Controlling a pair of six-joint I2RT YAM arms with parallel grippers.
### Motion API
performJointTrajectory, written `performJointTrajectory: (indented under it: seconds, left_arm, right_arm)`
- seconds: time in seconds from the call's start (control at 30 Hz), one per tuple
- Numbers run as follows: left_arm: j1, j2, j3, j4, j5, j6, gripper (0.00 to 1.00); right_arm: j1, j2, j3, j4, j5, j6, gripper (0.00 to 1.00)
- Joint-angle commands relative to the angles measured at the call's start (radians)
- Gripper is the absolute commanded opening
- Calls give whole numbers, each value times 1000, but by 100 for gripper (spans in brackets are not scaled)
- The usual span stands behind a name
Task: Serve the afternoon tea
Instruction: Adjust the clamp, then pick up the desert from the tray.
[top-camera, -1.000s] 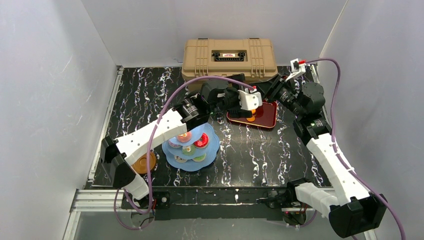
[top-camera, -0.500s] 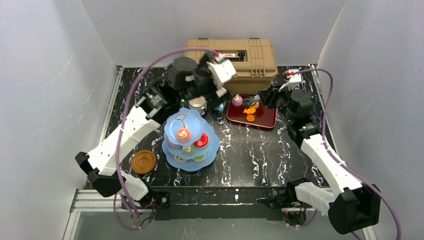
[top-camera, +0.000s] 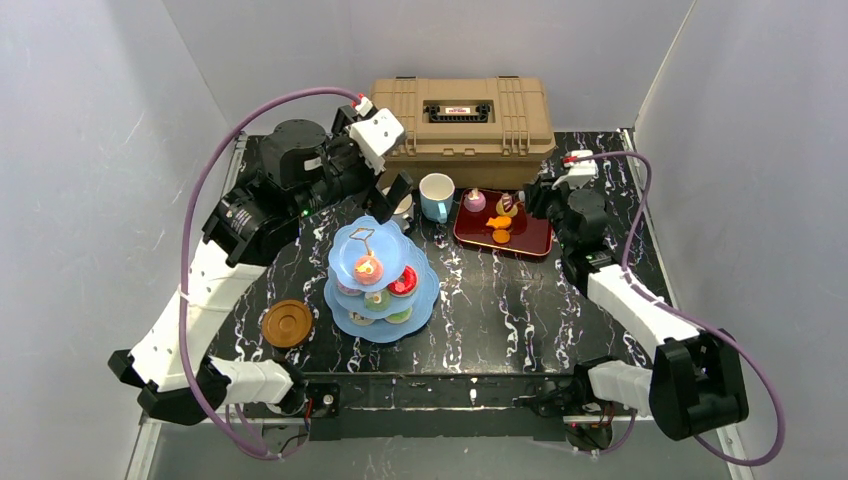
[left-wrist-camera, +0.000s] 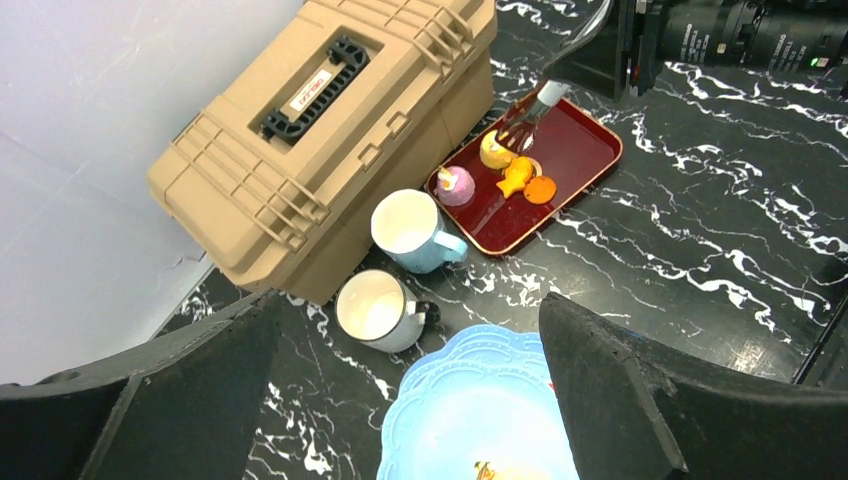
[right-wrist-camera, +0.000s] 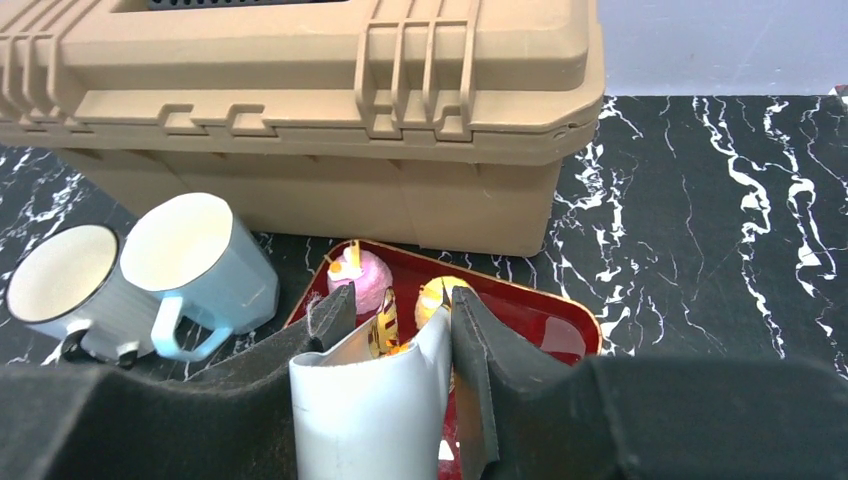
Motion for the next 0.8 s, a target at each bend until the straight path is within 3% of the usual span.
performJointTrajectory:
  seconds: [0.0, 0.37, 0.77]
  left_arm:
    - [14, -23, -29, -25, 1, -14, 98]
    - [31, -17, 4, -37, 0, -15, 98]
    - [40, -5, 36, -39, -1, -18, 98]
  right_arm:
    - [1, 39, 8, 183, 64, -18, 28]
    - [1, 135, 8, 263, 87, -22, 35]
    - [1, 218, 3, 308, 92, -25, 49]
